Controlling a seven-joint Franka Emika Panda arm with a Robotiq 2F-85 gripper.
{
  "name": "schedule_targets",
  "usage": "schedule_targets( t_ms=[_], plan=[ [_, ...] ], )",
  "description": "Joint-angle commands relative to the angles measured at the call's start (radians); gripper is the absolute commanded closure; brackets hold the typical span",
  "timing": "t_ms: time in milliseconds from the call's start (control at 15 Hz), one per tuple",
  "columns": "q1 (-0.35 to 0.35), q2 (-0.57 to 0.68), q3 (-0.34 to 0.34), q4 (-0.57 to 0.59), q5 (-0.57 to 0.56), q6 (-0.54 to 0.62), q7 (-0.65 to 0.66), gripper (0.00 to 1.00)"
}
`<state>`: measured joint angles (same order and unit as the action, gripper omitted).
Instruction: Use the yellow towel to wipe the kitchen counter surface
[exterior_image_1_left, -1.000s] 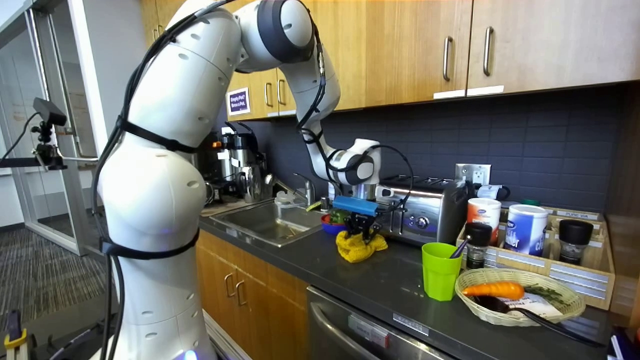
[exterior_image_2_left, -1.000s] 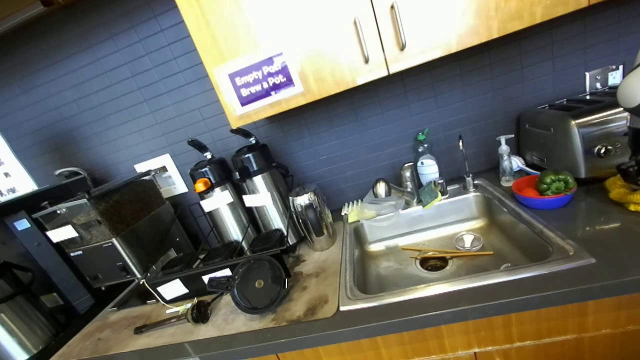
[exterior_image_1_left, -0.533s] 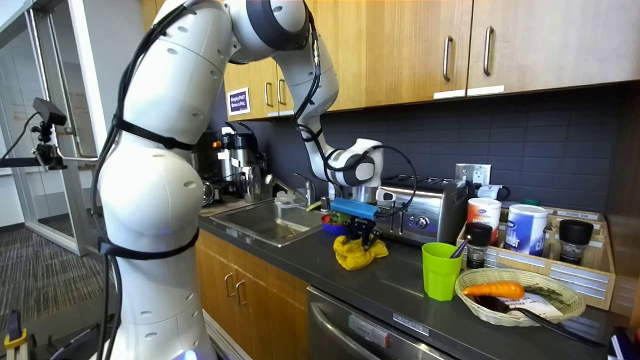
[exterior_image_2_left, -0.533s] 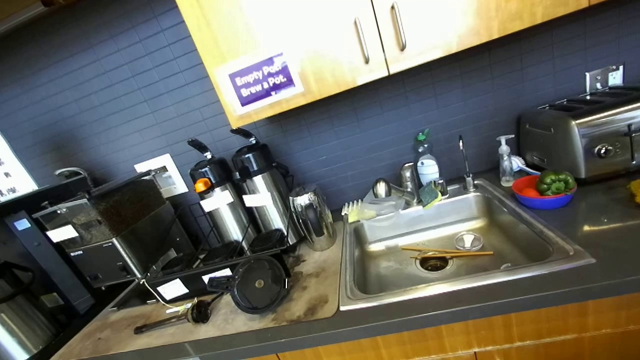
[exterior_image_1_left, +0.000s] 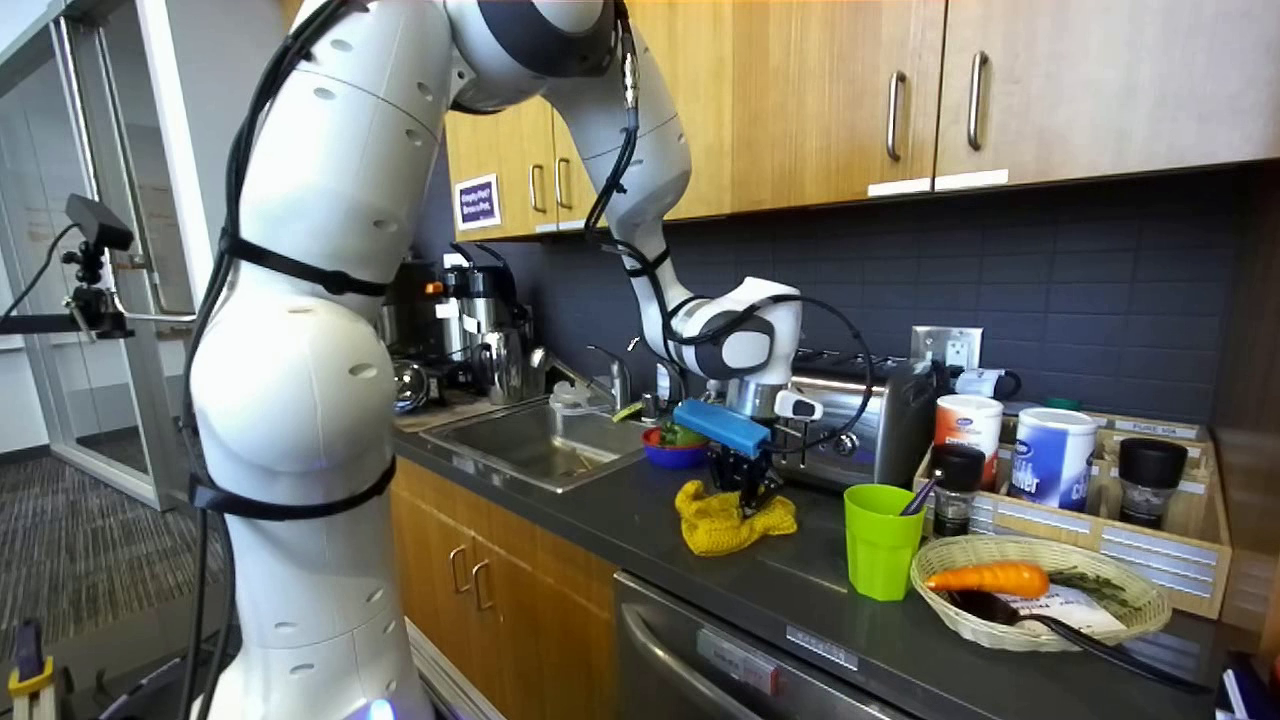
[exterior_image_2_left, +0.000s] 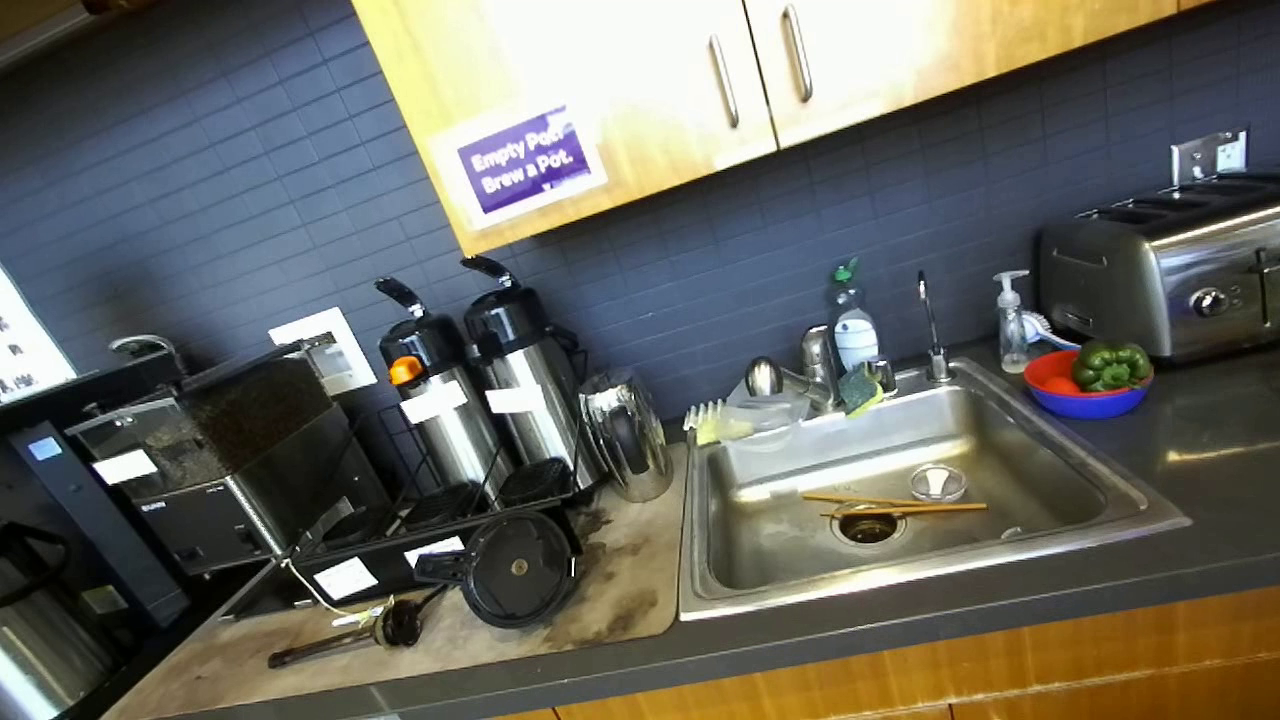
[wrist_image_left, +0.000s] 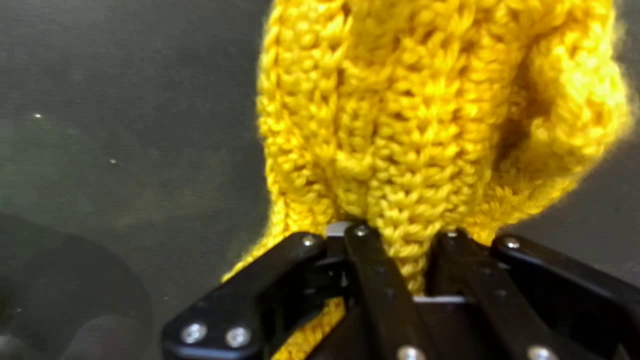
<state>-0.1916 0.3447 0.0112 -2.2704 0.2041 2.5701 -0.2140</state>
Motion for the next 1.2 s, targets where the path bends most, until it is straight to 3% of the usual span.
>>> schedule_targets(
  t_ms=[0,533,933,1000,1067,1133],
  plan=[
    [-0.034,0.076,-0.024,0.003,0.049,0.041,-0.006,0.95],
    [-0.041,0.135,-0.009,0.124,0.090,0.028,0.004,0.95],
    [-0.029,0.150,0.010,0.143,0.088,0.003,-0.001,0.95],
    [-0.028,0.147,0.011,0.145,0.089,-0.009,0.004,0.75],
    [-0.034,0.078,-0.004,0.128,0.076,-0.010,0.004,0.79],
    [-0.033,0.079,-0.003,0.131,0.076,-0.014,0.004,0.76]
  ],
)
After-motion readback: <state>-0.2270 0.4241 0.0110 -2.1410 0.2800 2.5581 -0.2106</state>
